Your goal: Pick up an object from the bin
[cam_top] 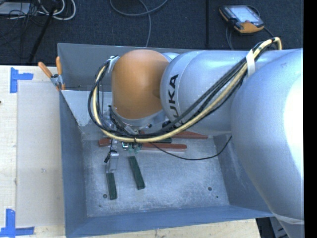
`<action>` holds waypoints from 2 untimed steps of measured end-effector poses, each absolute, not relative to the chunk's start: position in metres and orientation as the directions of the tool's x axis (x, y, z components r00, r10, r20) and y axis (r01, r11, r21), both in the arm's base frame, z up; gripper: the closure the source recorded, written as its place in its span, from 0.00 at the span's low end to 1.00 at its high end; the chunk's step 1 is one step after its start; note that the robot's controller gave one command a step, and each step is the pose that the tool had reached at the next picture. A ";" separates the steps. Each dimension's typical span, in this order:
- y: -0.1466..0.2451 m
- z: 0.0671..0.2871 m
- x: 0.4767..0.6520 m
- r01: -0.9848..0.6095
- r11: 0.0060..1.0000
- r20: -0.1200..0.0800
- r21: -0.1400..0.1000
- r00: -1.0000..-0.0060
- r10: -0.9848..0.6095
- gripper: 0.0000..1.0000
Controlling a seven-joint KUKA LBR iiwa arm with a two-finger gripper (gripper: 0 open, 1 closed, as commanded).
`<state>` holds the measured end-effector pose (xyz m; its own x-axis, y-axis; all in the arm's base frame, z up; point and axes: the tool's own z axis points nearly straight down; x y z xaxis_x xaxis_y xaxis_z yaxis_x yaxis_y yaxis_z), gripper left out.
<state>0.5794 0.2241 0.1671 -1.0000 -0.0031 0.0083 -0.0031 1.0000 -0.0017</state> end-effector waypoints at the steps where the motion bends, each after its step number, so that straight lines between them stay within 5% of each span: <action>1: 0.223 0.172 0.581 0.001 1.000 0.000 0.000 -1.000 0.001 0.00; 2: 0.220 0.131 0.560 -0.254 0.967 -0.005 0.001 -0.967 -0.254 0.00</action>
Offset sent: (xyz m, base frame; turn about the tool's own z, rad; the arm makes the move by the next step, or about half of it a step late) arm -0.0516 -0.0107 -0.0971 -0.5956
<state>0.5599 0.2203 0.1314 -0.9673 -0.2537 -0.0051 -0.2537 0.9673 0.0008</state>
